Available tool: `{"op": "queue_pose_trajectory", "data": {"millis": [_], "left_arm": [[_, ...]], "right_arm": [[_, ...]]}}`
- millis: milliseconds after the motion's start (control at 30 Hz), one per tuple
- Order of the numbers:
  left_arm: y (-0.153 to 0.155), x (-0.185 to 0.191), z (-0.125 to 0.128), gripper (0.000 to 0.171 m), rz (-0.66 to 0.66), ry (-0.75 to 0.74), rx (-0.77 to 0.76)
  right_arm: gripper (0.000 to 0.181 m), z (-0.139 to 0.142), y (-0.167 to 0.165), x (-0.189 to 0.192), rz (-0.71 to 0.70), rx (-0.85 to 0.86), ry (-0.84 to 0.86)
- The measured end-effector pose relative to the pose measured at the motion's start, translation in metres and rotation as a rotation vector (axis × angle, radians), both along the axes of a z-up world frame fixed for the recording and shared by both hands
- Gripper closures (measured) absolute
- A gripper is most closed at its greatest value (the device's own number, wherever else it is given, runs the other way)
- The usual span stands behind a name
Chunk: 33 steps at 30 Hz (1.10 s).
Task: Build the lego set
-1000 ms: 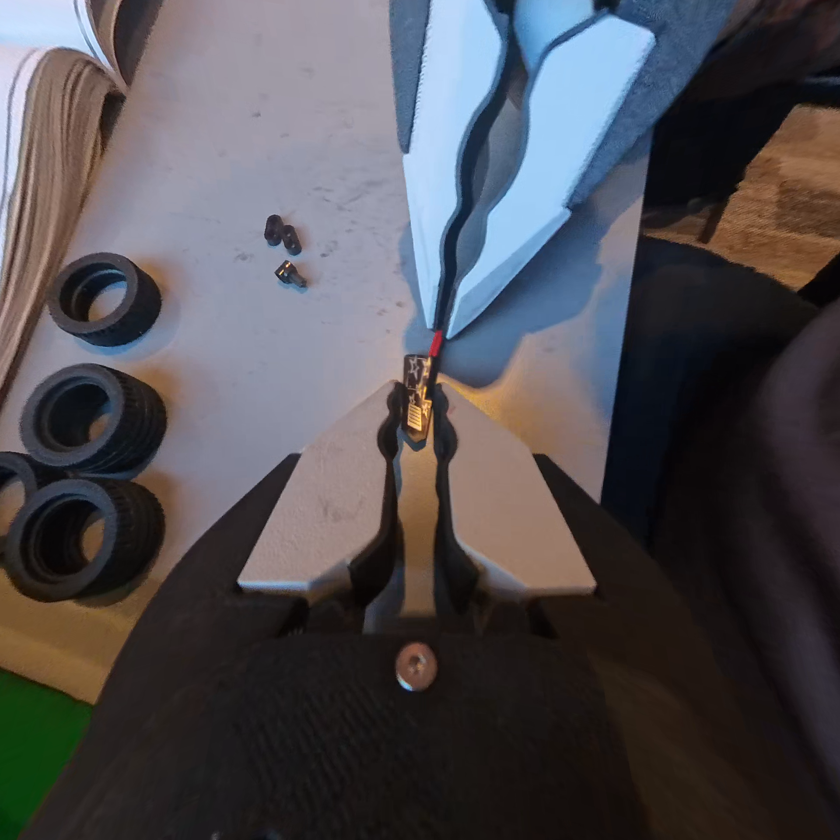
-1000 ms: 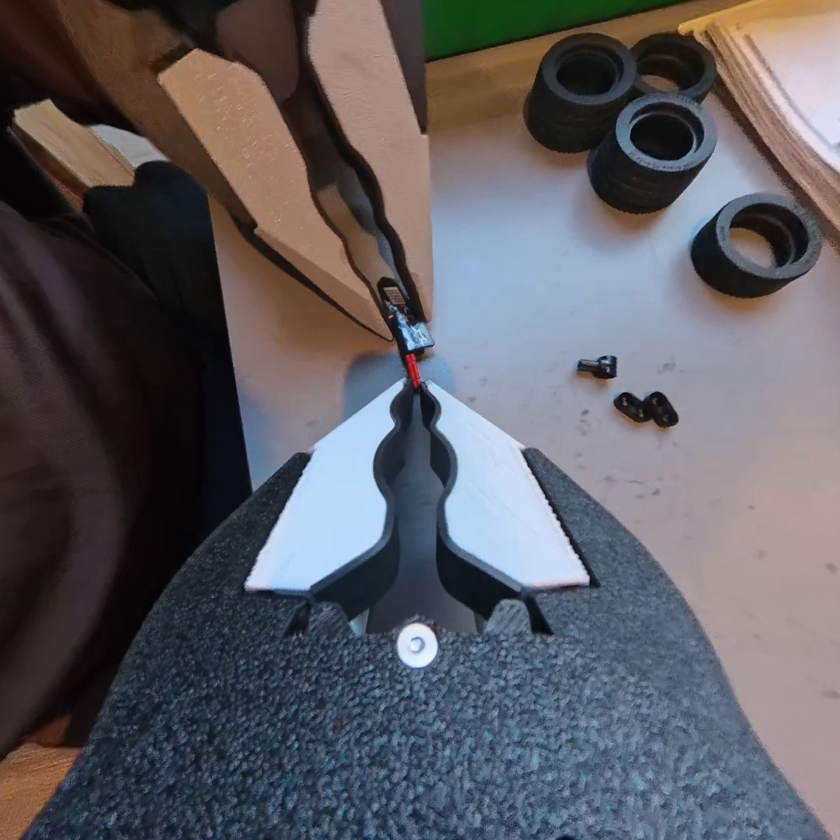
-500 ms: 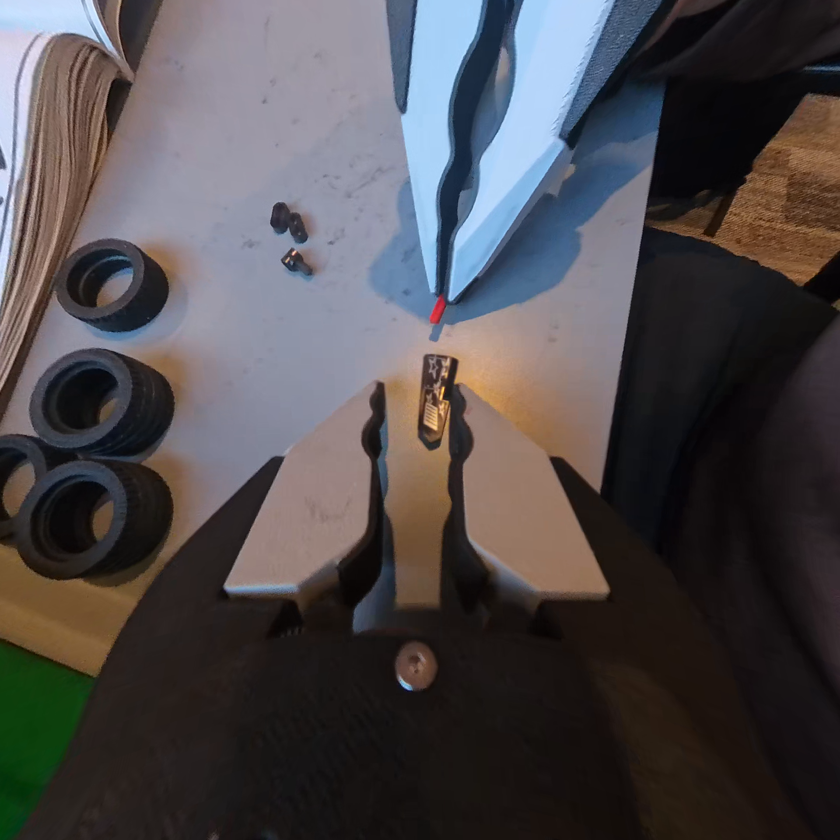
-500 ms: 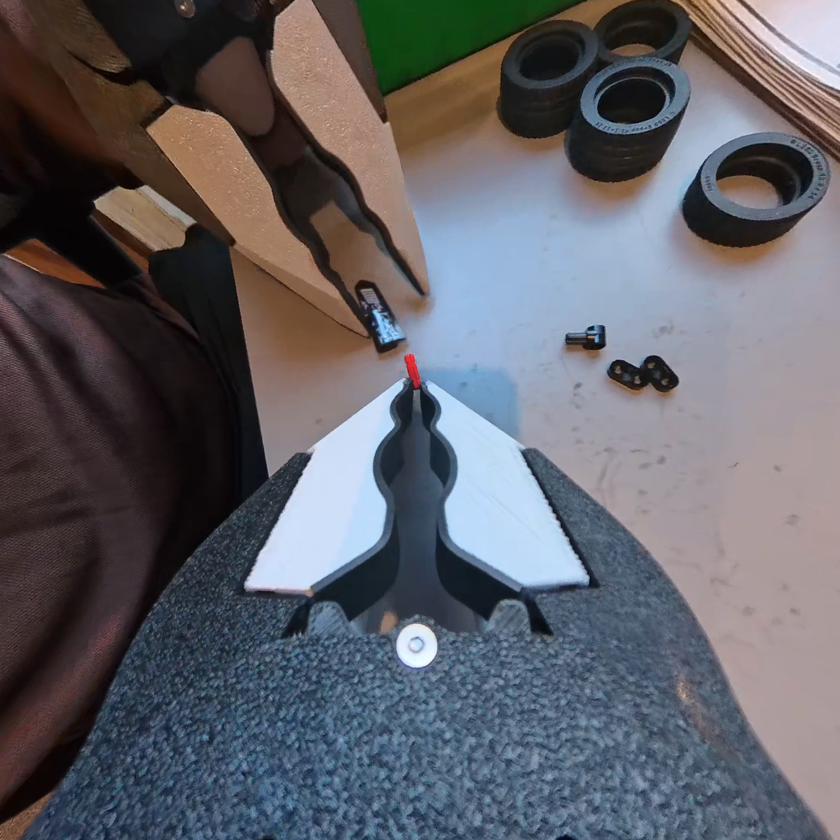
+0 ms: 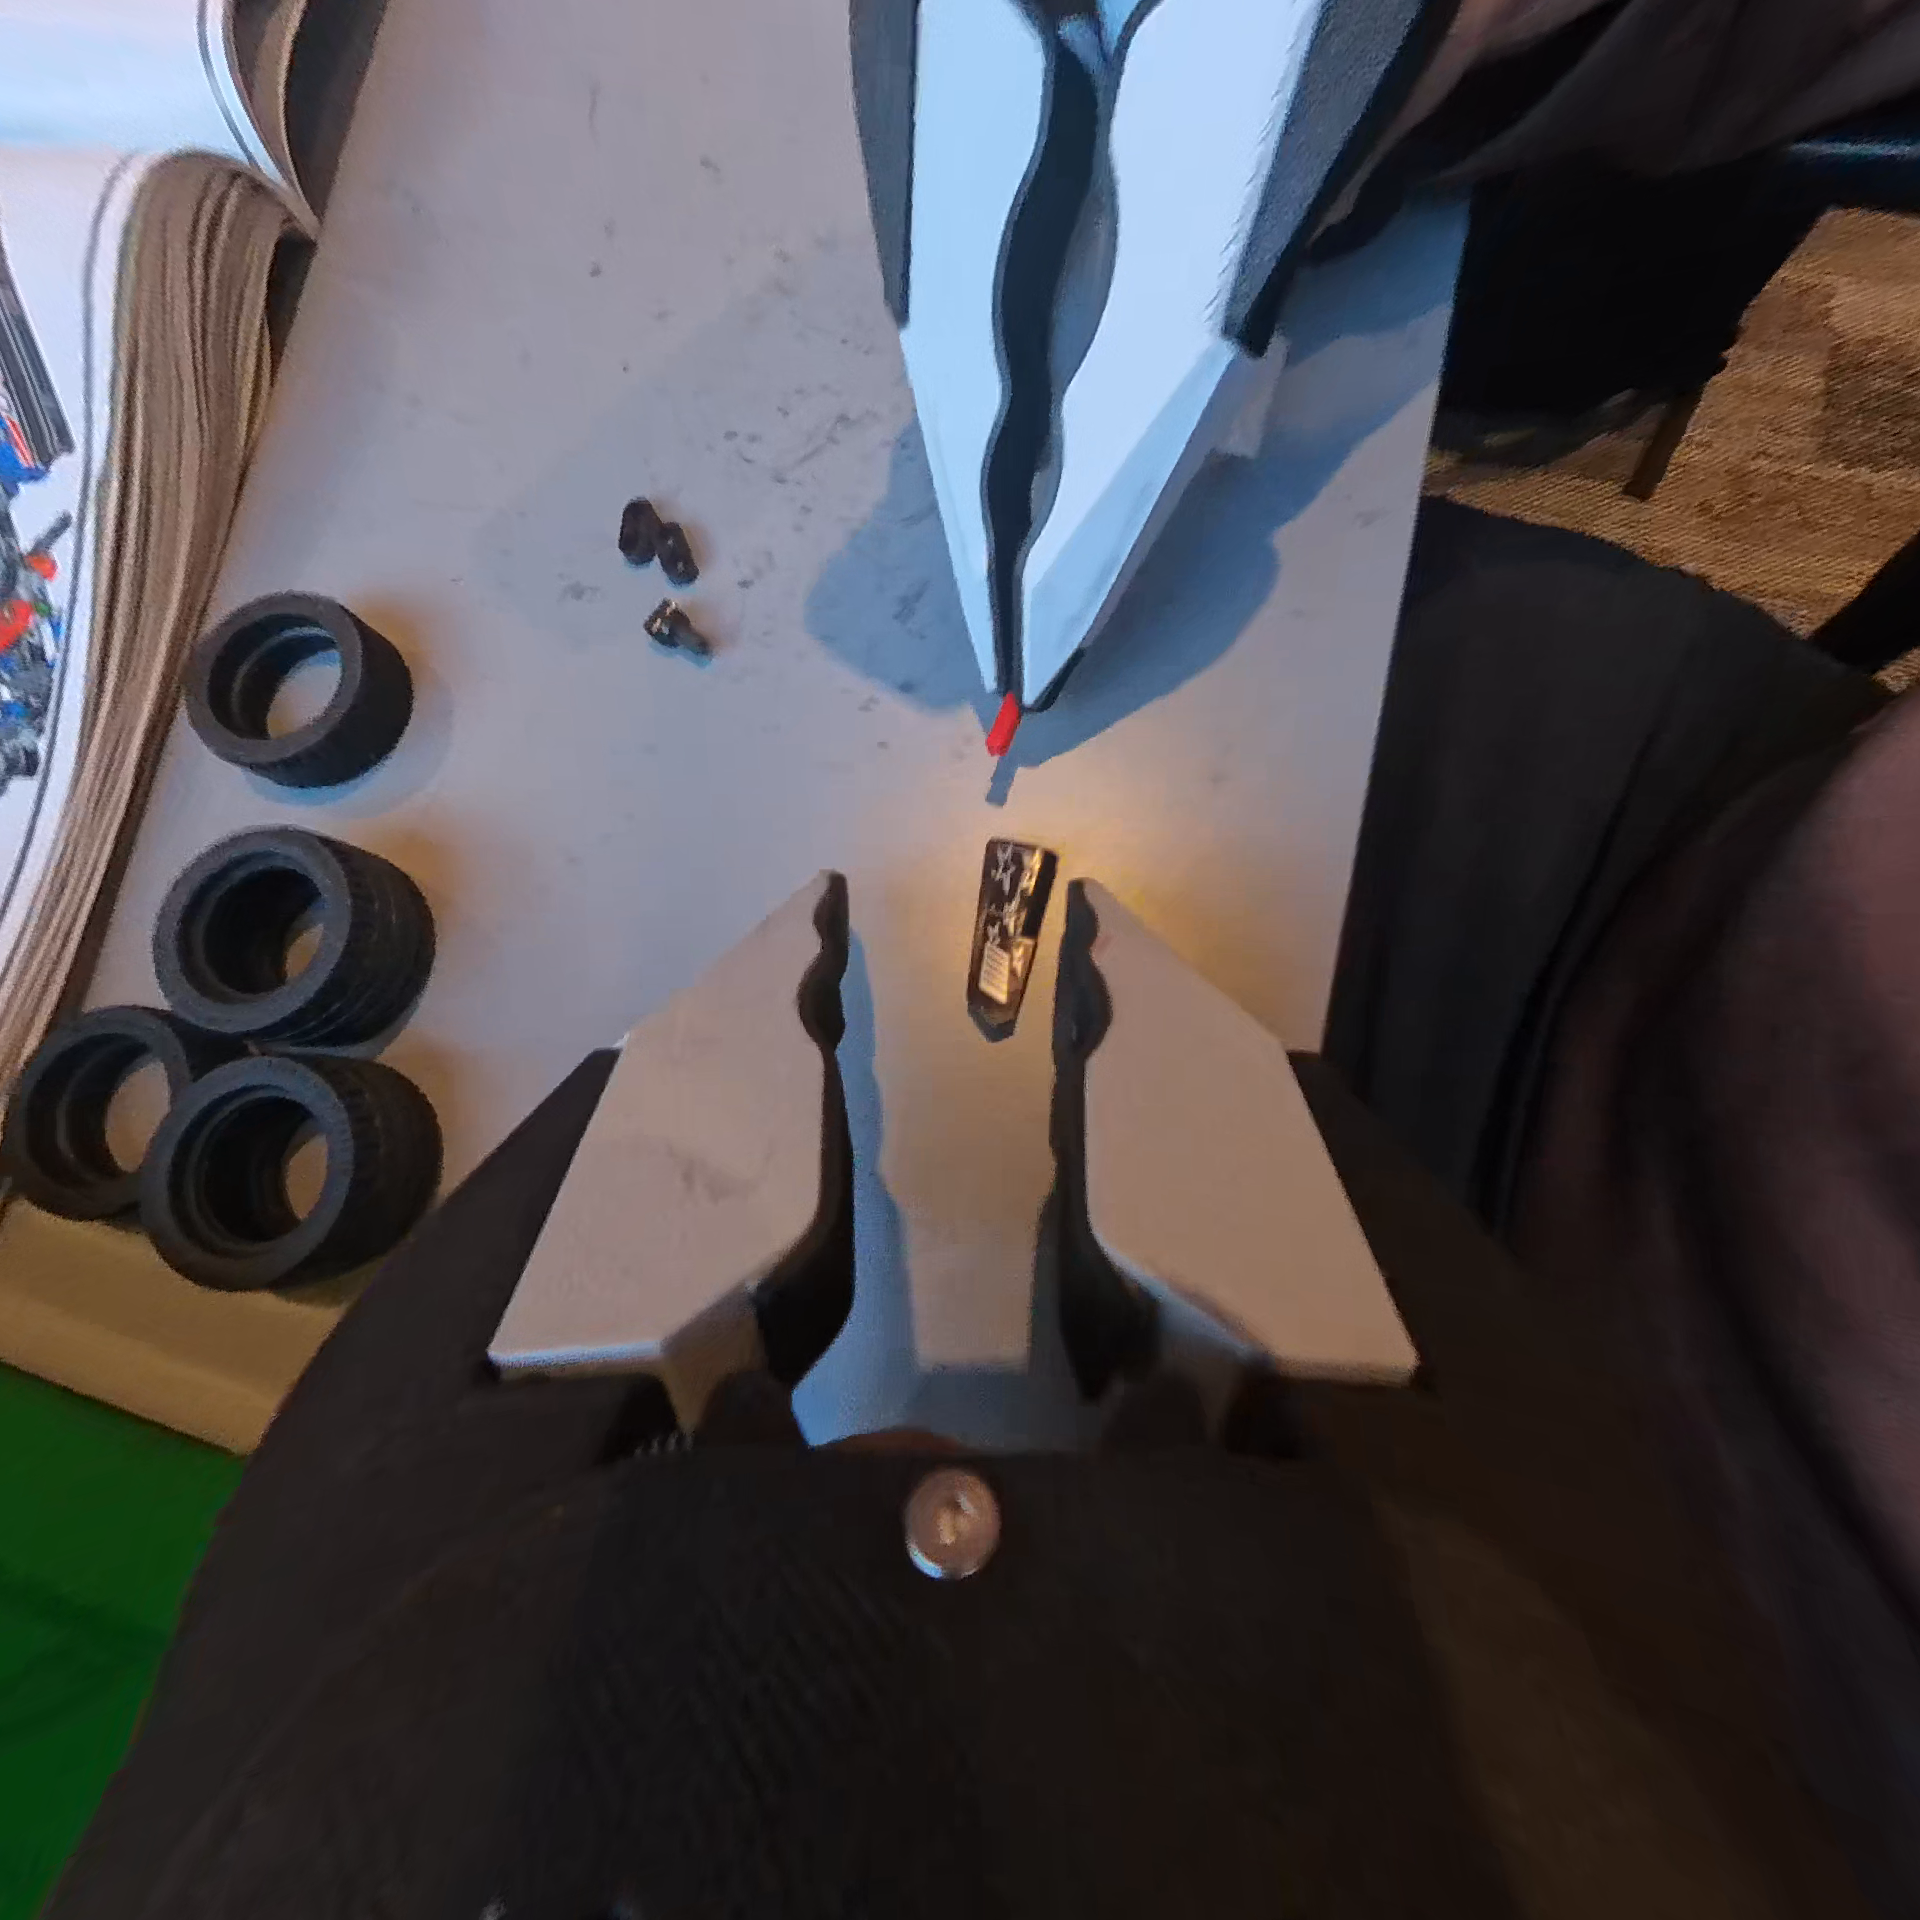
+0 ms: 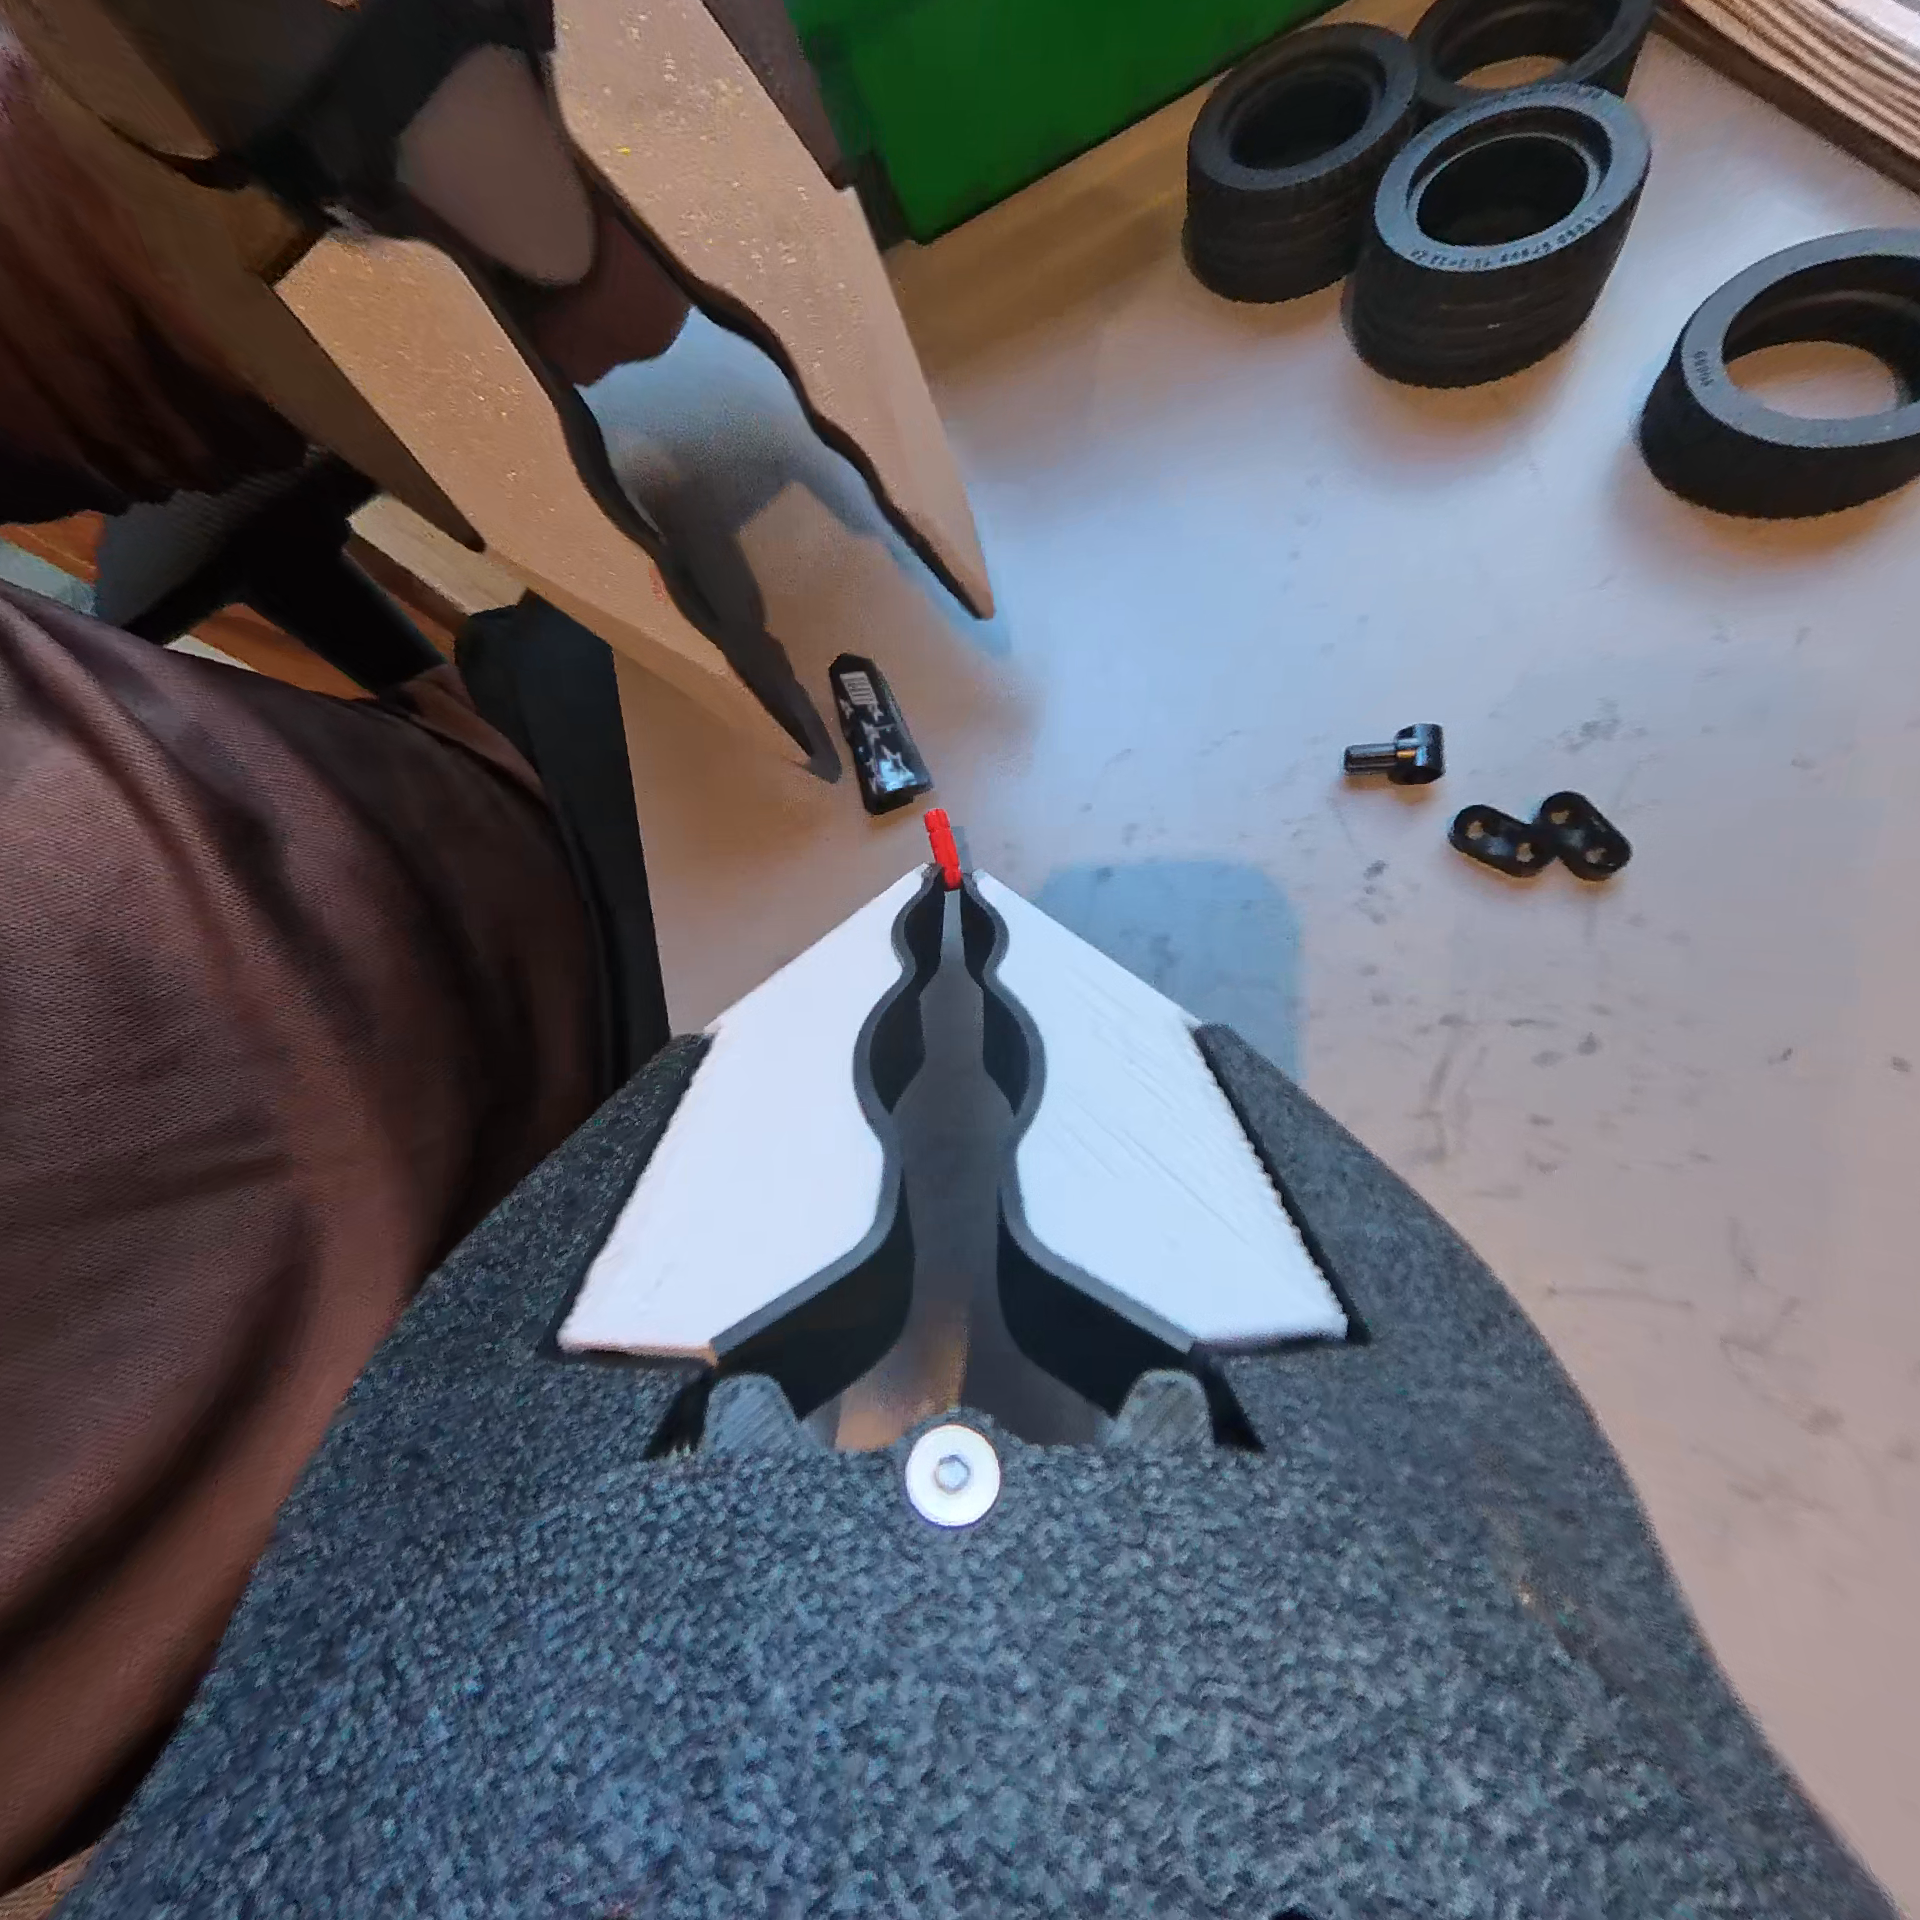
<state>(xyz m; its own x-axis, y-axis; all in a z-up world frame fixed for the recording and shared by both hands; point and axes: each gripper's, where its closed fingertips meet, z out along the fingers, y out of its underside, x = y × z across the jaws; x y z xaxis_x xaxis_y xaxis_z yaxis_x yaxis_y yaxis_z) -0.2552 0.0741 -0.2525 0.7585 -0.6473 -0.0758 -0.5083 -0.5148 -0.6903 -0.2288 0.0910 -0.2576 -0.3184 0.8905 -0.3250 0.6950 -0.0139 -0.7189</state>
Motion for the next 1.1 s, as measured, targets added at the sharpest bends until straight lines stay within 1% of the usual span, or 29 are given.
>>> {"op": "queue_pose_trajectory", "data": {"millis": [100, 267, 367, 400, 467, 533, 600, 667, 800, 900, 1033, 1100], "left_arm": [[0.004, 0.009, 0.008, 0.147, -0.060, 0.034, 0.043], [0.009, 0.020, 0.000, 0.152, -0.161, 0.206, 0.079], [0.011, 0.022, -0.004, 0.170, -0.208, 0.306, 0.127], [0.012, 0.022, -0.005, 0.171, -0.217, 0.336, 0.143], [0.014, 0.022, -0.003, 0.171, -0.220, 0.366, 0.175], [0.014, 0.024, -0.001, 0.164, -0.216, 0.355, 0.180], [0.013, 0.024, -0.001, 0.165, -0.216, 0.350, 0.174], [0.013, 0.026, 0.001, 0.170, -0.227, 0.344, 0.186], [0.012, 0.026, -0.001, 0.171, -0.233, 0.357, 0.186], [0.013, 0.024, -0.004, 0.171, -0.197, 0.317, 0.153], [0.011, 0.023, -0.004, 0.171, -0.164, 0.242, 0.118], [0.010, 0.023, -0.004, 0.171, -0.161, 0.222, 0.105]], "right_arm": [[0.178, 0.004, -0.003, 0.000, 0.006, -0.045, 0.007], [0.178, 0.008, -0.008, 0.002, 0.020, -0.125, 0.006], [0.178, 0.013, -0.011, 0.002, 0.029, -0.190, 0.010], [0.178, 0.014, -0.011, 0.003, 0.029, -0.210, 0.009], [0.178, 0.014, -0.011, 0.003, 0.026, -0.235, 0.000], [0.178, 0.014, -0.011, 0.003, 0.027, -0.250, -0.004], [0.178, 0.013, -0.011, 0.003, 0.027, -0.250, -0.008], [0.178, 0.013, -0.012, 0.003, 0.029, -0.253, -0.011], [0.178, 0.013, -0.011, 0.003, 0.025, -0.261, -0.013], [0.178, 0.014, -0.010, 0.002, 0.031, -0.221, 0.018], [0.173, 0.020, -0.011, 0.001, 0.080, -0.048, 0.128], [0.171, 0.021, -0.011, -0.001, 0.094, 0.073, 0.186]]}}
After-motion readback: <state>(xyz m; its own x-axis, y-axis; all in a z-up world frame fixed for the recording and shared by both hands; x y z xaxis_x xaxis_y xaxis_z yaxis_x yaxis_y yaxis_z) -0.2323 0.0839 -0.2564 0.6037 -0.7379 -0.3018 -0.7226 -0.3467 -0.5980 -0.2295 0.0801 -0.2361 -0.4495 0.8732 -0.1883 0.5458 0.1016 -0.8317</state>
